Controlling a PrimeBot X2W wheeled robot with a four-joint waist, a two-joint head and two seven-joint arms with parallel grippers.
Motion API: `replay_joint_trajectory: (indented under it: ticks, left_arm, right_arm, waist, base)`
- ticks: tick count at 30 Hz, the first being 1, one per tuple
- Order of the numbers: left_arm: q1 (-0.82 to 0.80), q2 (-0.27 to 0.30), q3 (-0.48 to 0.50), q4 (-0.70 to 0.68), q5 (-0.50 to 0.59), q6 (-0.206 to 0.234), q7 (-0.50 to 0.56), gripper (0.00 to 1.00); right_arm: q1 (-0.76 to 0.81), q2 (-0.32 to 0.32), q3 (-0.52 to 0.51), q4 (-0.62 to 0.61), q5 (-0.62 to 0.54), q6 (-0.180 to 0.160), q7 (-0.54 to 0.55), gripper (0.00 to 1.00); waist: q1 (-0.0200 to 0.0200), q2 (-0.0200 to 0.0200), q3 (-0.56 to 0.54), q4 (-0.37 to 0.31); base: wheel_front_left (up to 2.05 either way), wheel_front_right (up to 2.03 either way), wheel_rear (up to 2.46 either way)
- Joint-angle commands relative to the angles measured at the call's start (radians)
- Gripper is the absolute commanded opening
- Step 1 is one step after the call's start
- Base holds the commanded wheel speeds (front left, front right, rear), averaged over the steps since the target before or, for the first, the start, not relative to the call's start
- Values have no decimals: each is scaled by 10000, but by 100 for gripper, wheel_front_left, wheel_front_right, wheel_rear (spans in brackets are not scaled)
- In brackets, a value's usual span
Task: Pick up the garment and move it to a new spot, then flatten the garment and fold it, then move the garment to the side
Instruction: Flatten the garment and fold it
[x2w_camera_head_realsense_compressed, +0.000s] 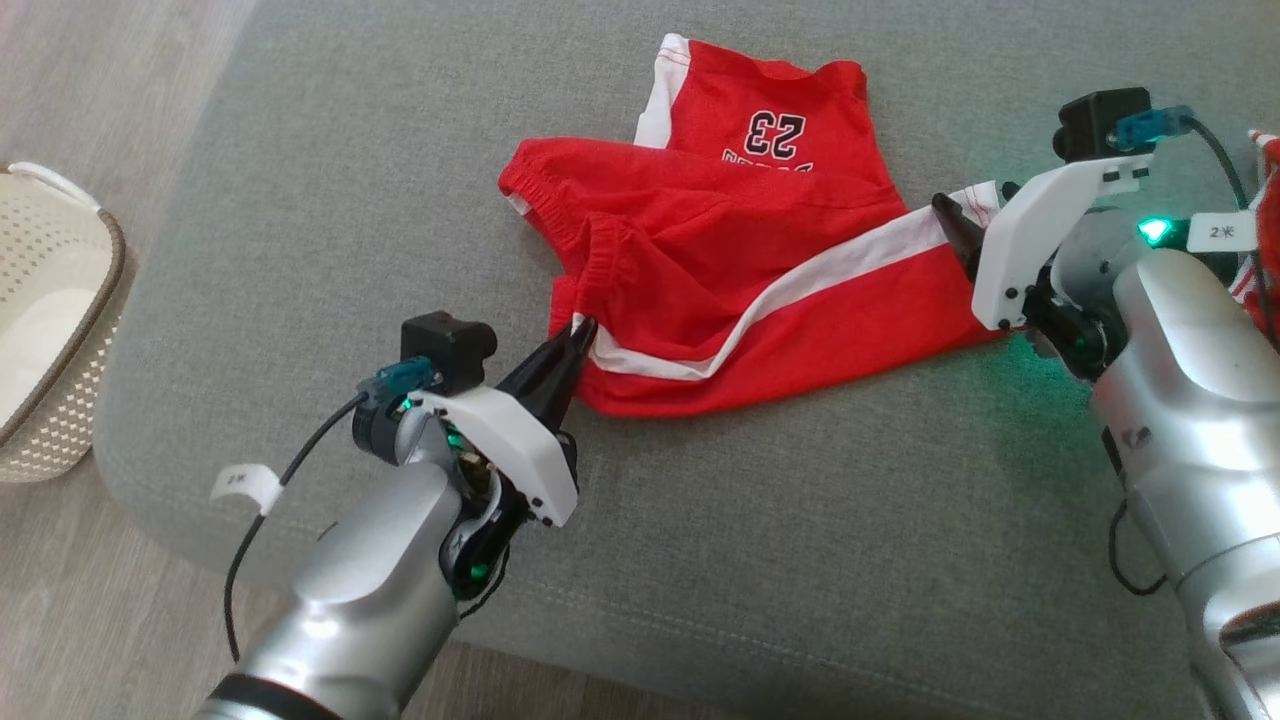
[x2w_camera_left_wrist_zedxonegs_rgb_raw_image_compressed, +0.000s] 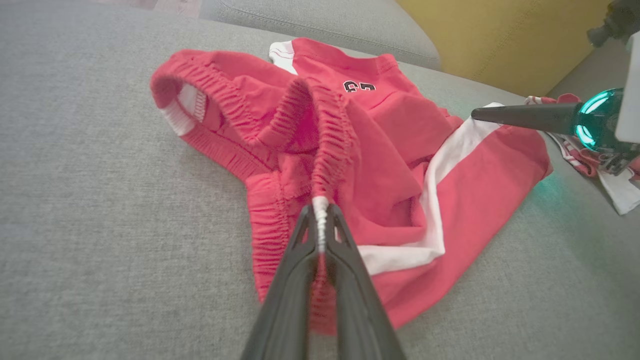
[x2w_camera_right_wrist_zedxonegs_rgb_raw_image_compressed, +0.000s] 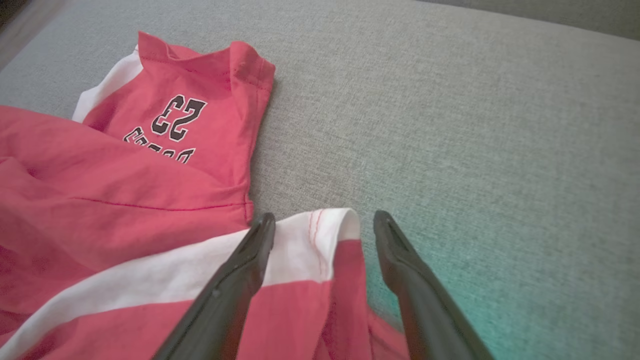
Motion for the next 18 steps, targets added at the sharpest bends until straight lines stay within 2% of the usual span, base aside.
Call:
replay_joint_trajectory:
  ticks: [1, 2, 3, 4, 5, 10, 18]
  left_arm:
    - [-481, 152, 250, -195, -62, -43, -146, 0]
    - [-508, 151, 242, -173, -78, -48, -158, 0]
    - [-532, 151, 235, -151, -92, -52, -171, 0]
    - [-554, 152, 229, -128, -105, -55, -183, 0]
    - [-576, 152, 224, -106, -118, -58, -195, 0]
    - [-666, 157, 191, 7, -184, -71, -246, 0]
    - [-707, 333, 278, 121, -366, -80, -289, 0]
  right_arm:
    - [-391, 41, 199, -207, 132, 65, -106, 100]
    - [-435, 49, 270, -130, 182, 65, -118, 100]
    - [-477, 53, 349, -59, 232, 65, -124, 79]
    - [-520, 50, 422, 4, 279, 65, -148, 33]
    - [-562, 51, 497, 50, 334, 65, -184, 0]
    - [-656, -13, 800, 202, 660, 65, -535, 0]
    - [-332, -269, 1293, -134, 1285, 65, -2006, 0]
  waist:
    - [0, 0, 18, 4]
    - [0, 0, 31, 4]
    - [0, 0, 42, 2]
    - [0, 0, 52, -2]
    - [0, 0, 63, -6]
    - [0, 0, 60, -28]
    - [0, 0, -480, -277]
  base:
    - [0, 0, 0]
    - [0, 0, 0]
    - [0, 0, 0]
    - [0, 0, 0]
    - [0, 0, 0]
    - [0, 0, 0]
    - [0, 0, 0]
